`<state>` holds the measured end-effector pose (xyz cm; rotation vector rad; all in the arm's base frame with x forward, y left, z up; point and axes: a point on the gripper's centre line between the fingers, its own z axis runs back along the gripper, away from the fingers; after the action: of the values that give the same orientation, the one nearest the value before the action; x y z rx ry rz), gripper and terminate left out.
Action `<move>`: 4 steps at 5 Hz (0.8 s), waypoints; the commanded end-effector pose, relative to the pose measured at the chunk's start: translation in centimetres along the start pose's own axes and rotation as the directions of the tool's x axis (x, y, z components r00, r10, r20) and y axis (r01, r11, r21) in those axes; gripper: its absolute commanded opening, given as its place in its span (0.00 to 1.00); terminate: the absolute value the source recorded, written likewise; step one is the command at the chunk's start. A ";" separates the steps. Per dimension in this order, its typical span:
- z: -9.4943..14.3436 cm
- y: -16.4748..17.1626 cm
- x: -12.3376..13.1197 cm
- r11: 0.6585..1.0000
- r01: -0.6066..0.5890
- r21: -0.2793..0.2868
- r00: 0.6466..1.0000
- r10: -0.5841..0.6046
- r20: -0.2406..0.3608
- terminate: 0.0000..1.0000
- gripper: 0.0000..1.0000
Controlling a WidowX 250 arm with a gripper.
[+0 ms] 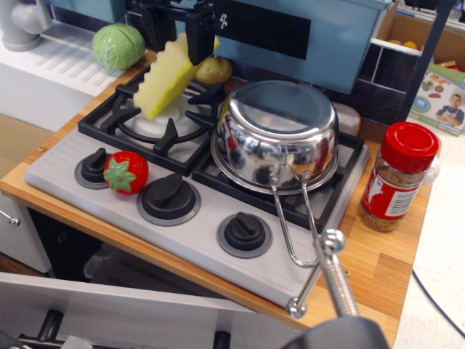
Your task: Wipe pot with sponge
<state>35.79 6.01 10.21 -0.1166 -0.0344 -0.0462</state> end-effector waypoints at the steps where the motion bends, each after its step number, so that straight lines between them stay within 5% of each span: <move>1: 3.2 0.4 0.2 1.000 0.002 0.029 0.995 -0.005 0.103 0.00 0.00; 4: 8.7 -7.7 0.3 0.989 0.135 -0.061 0.984 -0.127 0.125 0.00 0.00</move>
<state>35.38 -1.43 16.63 -0.2079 -0.0629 -0.1835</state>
